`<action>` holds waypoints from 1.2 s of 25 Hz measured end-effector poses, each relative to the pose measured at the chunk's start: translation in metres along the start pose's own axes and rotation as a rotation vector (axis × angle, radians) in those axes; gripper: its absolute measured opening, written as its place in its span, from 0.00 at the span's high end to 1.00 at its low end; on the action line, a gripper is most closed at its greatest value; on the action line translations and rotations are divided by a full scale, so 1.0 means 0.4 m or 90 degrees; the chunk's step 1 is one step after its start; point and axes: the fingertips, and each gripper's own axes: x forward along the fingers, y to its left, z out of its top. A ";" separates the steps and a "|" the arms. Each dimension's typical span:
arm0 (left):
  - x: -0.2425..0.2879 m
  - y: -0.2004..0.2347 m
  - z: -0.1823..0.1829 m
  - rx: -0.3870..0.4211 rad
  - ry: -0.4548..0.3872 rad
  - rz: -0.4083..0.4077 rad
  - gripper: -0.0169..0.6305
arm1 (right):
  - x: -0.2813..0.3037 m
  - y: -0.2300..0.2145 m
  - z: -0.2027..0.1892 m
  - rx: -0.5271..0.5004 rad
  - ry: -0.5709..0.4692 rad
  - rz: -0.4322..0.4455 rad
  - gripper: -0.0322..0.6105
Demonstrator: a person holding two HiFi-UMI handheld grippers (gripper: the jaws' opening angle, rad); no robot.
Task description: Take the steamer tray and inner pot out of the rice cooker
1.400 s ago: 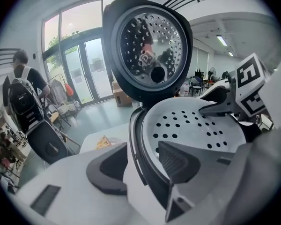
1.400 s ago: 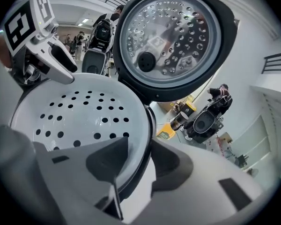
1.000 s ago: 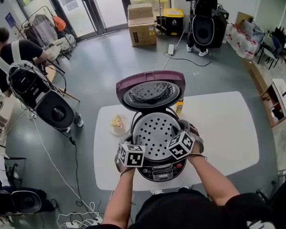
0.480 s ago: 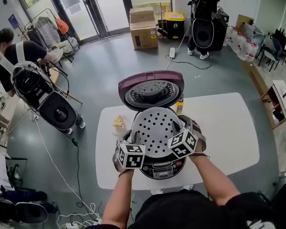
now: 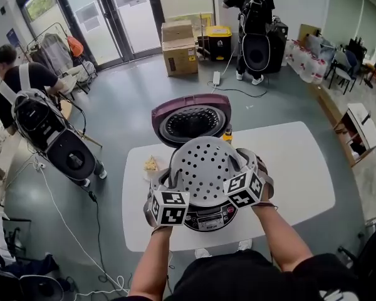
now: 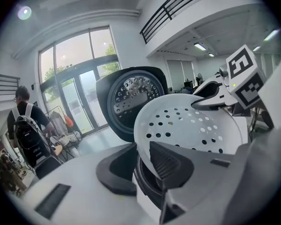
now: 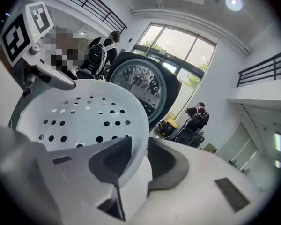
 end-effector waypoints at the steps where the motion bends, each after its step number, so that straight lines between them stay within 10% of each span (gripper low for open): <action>1: -0.008 0.000 0.007 0.003 -0.006 -0.002 0.84 | -0.009 -0.002 0.002 0.005 -0.001 -0.006 0.78; 30: 0.260 -0.574 0.355 0.008 -0.008 -0.025 0.83 | -0.040 -0.581 -0.426 0.010 -0.001 -0.049 0.79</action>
